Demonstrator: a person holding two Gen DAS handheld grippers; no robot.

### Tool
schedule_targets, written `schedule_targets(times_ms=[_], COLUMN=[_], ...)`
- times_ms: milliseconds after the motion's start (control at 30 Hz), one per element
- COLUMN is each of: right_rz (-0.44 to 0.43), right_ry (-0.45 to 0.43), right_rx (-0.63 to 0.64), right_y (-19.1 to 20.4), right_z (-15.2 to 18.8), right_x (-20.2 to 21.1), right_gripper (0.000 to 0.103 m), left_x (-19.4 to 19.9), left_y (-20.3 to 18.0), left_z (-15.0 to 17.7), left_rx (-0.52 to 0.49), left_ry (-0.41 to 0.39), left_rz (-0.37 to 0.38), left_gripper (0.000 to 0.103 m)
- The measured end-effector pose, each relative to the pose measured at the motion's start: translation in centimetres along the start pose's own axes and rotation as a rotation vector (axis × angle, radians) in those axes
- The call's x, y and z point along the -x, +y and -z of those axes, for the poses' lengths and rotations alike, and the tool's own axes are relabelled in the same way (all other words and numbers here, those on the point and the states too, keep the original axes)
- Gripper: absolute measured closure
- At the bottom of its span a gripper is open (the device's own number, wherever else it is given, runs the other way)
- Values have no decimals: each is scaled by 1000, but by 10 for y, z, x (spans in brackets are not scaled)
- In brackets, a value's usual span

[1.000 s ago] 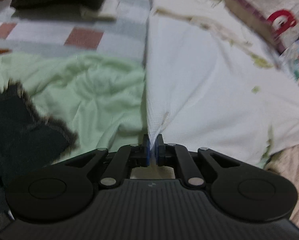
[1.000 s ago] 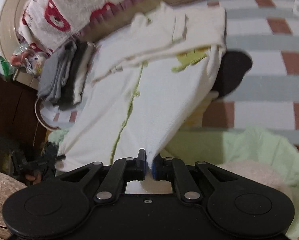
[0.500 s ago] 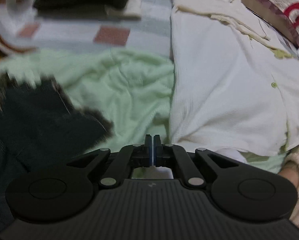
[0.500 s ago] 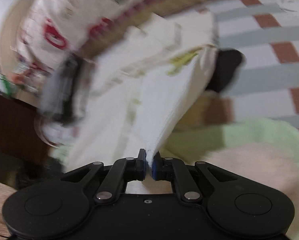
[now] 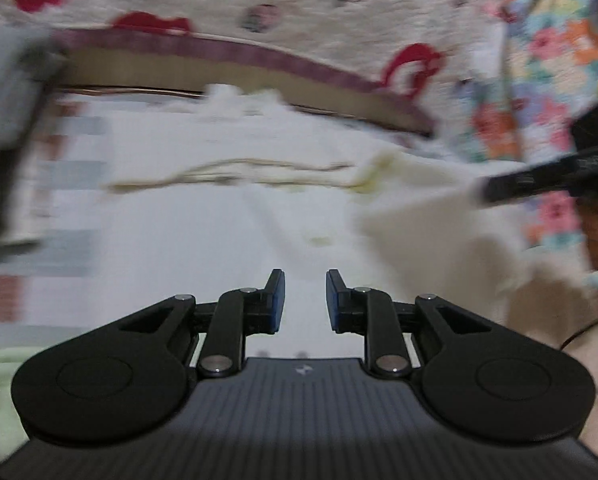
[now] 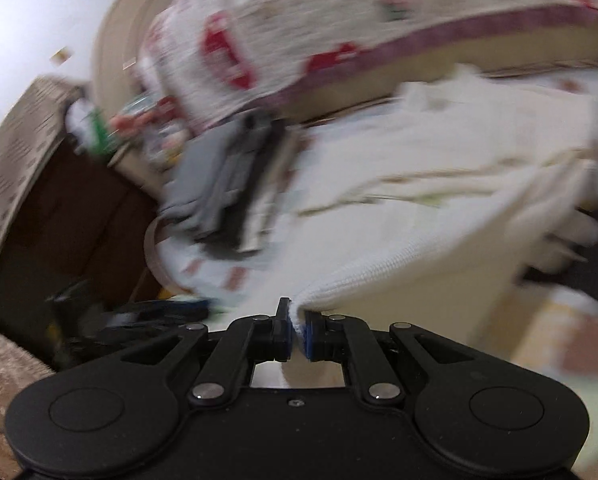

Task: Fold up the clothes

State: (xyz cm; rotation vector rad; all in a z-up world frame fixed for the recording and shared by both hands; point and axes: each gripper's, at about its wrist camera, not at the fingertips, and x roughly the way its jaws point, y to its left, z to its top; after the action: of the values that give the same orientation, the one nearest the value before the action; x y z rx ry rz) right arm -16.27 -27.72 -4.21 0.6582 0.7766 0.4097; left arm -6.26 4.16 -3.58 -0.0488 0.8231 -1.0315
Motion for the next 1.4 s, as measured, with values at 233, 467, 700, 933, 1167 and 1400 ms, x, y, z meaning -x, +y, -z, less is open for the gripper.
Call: schedule_targets(times_ms=[233,467,700,933,1167,1400], right_rz=[-105,-151,-155,-198,-143,136], right_ry=[243,362,453,572,124,-171], right_rx=[69,96,191,294,9,-432], right_y=[2,-16,-19,-16,-103,-182], right_z=[3,38,58,57,-19,-82], right_x=[-108,-161,-165,-135,-35,-2], right_gripper=[94,94,85,56,35,33], left_x=[19,-2,-25,-29,-32,-63], left_y=[27,53,23,23,18,6], left_z=[16,21,30,38,29,27], left_rx=[128,364,232,252,249,189], left_ry=[-48,-27,80,118,88,175], left_rz=[-62,64,17,-22,17,35], left_gripper=[82,79,70,68,60,48])
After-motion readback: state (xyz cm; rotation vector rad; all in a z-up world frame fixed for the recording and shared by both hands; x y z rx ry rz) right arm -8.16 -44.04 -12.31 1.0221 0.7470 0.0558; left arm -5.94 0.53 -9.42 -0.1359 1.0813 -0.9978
